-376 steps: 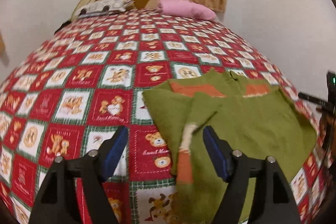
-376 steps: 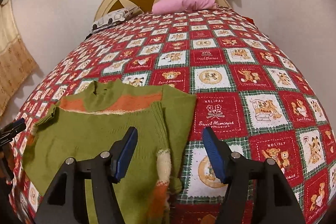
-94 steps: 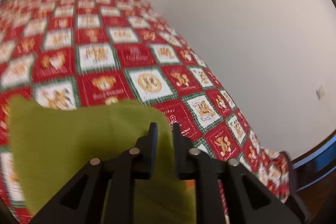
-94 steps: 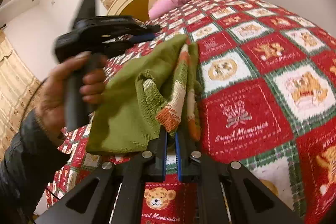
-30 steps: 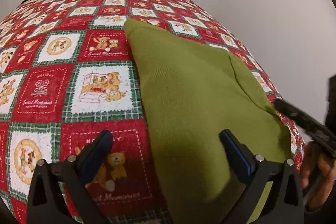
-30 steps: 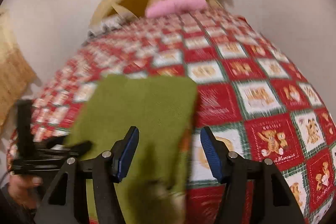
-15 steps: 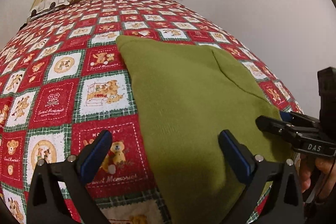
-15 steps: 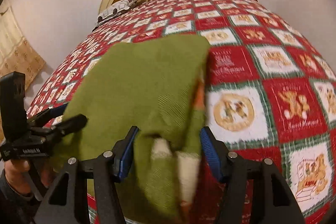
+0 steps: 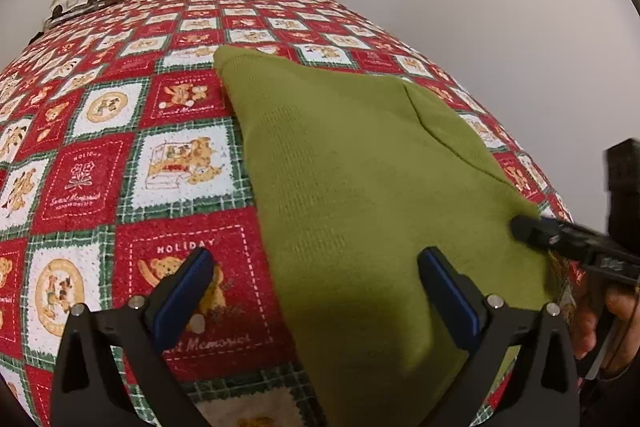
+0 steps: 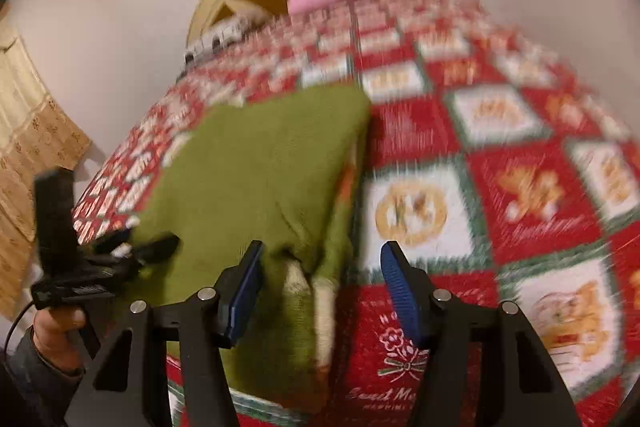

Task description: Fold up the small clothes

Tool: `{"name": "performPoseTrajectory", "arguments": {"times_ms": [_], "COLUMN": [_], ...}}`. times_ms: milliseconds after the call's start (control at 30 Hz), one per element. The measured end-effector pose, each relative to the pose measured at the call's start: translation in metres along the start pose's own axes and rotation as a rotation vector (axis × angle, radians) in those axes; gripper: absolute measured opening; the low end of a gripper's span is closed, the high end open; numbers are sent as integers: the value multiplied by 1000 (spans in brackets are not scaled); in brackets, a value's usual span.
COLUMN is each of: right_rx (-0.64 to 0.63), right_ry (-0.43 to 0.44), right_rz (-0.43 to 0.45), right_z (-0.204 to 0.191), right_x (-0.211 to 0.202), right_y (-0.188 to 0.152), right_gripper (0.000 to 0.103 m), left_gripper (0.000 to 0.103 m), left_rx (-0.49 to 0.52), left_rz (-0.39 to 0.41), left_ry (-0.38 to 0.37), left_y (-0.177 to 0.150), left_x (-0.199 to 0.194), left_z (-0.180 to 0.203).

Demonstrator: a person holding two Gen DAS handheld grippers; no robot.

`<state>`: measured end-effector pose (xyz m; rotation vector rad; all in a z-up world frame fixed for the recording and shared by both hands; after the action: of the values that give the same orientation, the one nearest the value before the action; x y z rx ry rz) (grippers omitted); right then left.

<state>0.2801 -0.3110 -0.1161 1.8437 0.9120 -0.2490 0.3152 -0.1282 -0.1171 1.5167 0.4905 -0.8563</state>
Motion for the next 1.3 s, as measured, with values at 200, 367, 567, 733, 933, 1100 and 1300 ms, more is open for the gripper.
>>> {"name": "performPoseTrajectory", "arguments": {"times_ms": [200, 367, 567, 733, 933, 1100, 1300], "right_rx": [-183, -111, -109, -73, 134, 190, 185], "right_ry": [100, 81, 72, 145, 129, 132, 179], "right_rz": [48, -90, -118, -60, 11, -59, -83], "right_z": [-61, -36, -18, -13, 38, 62, 64], "right_x": [-7, 38, 40, 20, 24, 59, 77], "right_y": [17, 11, 0, 11, 39, 38, 50], "right_gripper": [59, 50, 28, 42, 85, 84, 69], "left_gripper": [103, 103, 103, 103, 103, 103, 103], "left_rx": [-45, -75, -61, -80, -97, -99, -97], "left_rz": [113, 124, 39, -7, -11, -10, -8], "left_ry": [36, 53, 45, -27, -59, -63, -62], "left_y": [2, 13, 9, 5, 2, 2, 3], "left_x": [-26, -32, -3, 9, 12, 12, 14], "left_z": [-6, -13, -17, -17, -16, -16, -15]}}
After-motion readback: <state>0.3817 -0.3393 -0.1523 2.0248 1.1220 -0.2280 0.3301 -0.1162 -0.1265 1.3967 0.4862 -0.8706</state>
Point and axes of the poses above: each gripper's, at about its wrist camera, not at the fingertips, and x roughly the way its jaws point, z to its right, y to its top, the point moved 2 cm from there along x, roughly the way its jaws point, and after that the axes turned 13 degrees about y, right-handed, at the moved point
